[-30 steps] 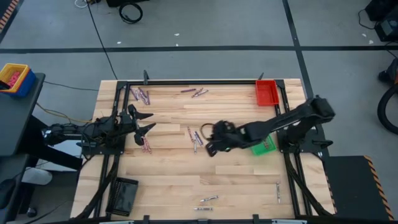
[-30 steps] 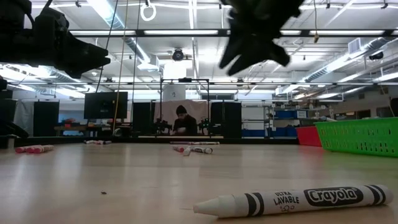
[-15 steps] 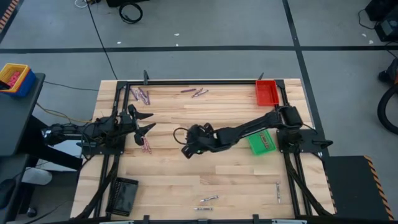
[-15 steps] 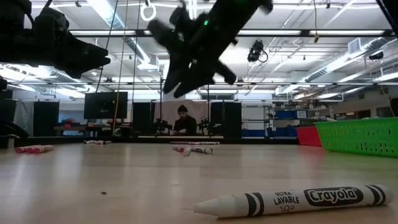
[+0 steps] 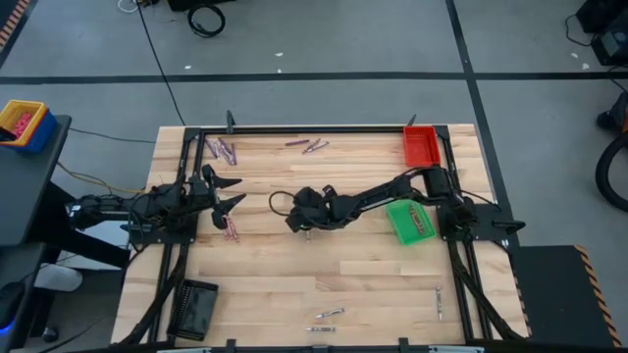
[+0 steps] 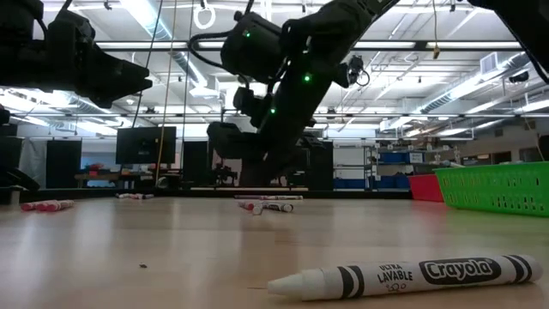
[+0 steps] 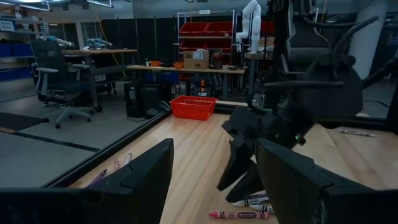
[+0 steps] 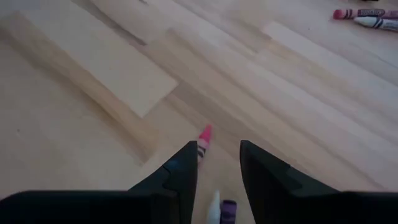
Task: Sort crayons
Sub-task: Put the pink crayon into the green bin
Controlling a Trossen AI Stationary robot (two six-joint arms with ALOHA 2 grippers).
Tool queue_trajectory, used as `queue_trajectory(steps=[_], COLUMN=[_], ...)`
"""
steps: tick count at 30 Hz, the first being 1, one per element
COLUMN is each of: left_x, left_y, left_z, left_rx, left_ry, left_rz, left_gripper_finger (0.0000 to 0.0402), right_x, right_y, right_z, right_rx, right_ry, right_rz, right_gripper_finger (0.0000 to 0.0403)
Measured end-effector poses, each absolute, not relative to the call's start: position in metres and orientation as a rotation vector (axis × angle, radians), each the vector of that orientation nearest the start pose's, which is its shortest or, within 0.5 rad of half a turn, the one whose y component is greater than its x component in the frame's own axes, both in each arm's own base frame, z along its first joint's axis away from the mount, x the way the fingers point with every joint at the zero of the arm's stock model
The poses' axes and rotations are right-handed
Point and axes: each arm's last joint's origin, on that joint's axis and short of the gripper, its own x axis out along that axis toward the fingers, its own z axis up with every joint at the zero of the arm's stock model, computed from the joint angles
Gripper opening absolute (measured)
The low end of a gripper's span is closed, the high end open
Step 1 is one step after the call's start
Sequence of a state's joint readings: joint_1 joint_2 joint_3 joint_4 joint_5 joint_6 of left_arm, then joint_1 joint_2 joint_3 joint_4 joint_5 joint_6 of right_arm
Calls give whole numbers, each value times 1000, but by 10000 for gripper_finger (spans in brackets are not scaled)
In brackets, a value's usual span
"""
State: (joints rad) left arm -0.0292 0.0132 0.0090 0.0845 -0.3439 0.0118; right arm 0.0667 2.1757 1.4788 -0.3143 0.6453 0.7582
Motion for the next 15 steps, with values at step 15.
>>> queue_trajectory(steps=[15], left_x=[96], left_y=[7], left_z=[174], left_rx=[-3], left_ry=[-78], left_rz=[315], left_gripper_finger=[240], right_x=[447], right_y=[-1], right_z=[130], right_rx=[388], right_ry=[735], right_rz=[-767], right_gripper_finger=[167])
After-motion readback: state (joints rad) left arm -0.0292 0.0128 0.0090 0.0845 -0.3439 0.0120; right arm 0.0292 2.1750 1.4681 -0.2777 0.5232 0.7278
